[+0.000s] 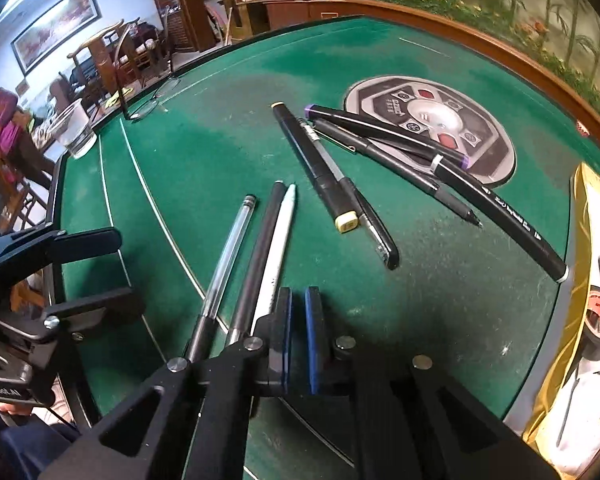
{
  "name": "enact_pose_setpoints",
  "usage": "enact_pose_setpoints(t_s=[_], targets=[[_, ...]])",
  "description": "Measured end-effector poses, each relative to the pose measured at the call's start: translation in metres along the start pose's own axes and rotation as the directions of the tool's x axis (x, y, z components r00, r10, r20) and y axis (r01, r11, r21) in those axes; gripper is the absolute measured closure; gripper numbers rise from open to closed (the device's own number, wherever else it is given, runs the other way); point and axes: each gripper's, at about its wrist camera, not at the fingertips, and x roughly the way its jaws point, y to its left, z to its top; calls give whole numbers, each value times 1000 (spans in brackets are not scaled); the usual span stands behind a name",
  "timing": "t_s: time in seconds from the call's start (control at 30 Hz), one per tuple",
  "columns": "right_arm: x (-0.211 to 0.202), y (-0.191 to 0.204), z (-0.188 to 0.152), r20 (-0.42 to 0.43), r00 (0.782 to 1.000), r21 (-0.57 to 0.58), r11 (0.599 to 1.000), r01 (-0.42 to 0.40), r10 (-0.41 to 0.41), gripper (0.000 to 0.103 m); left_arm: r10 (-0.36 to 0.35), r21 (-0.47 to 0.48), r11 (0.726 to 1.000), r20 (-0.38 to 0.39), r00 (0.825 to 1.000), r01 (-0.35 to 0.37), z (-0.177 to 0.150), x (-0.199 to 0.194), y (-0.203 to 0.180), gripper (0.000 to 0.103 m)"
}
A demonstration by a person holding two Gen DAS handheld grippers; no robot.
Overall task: Organize rigid objects
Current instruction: 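Grasp a black pen with the left tool while the right tool grasps a white pen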
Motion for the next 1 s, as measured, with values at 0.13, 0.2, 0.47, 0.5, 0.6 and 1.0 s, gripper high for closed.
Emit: enact_pose_setpoints(t_s=[0.13,0.2,0.47,0.5,0.6,1.0], targets=[[-5,1,0,29,999,21,999,-42,41,97,1,17,1000,-8,1000,-1,-1,2,-7,33],[-6,2,1,32,998,18,998,-52,51,97,5,21,1000,-8,1000,-5,-1,2,-9,33],[-1,8,3,21,997,25,997,-76,76,96,6,31,1000,-16,1000,-6,-1,3,-14,33],[0,9,4,19,998,24,997,-69,68,96,6,33,999,-15,1000,-5,-1,3,-14,33],[6,8,5,5,998,37,997,-60,60,94,8,34,999,-14,1000,-7,-1,2,-14,33],[0,-29,1,37,999,149,988,-32,26,96,26,32,999,-94,995,-23,5,20,-31,46]])
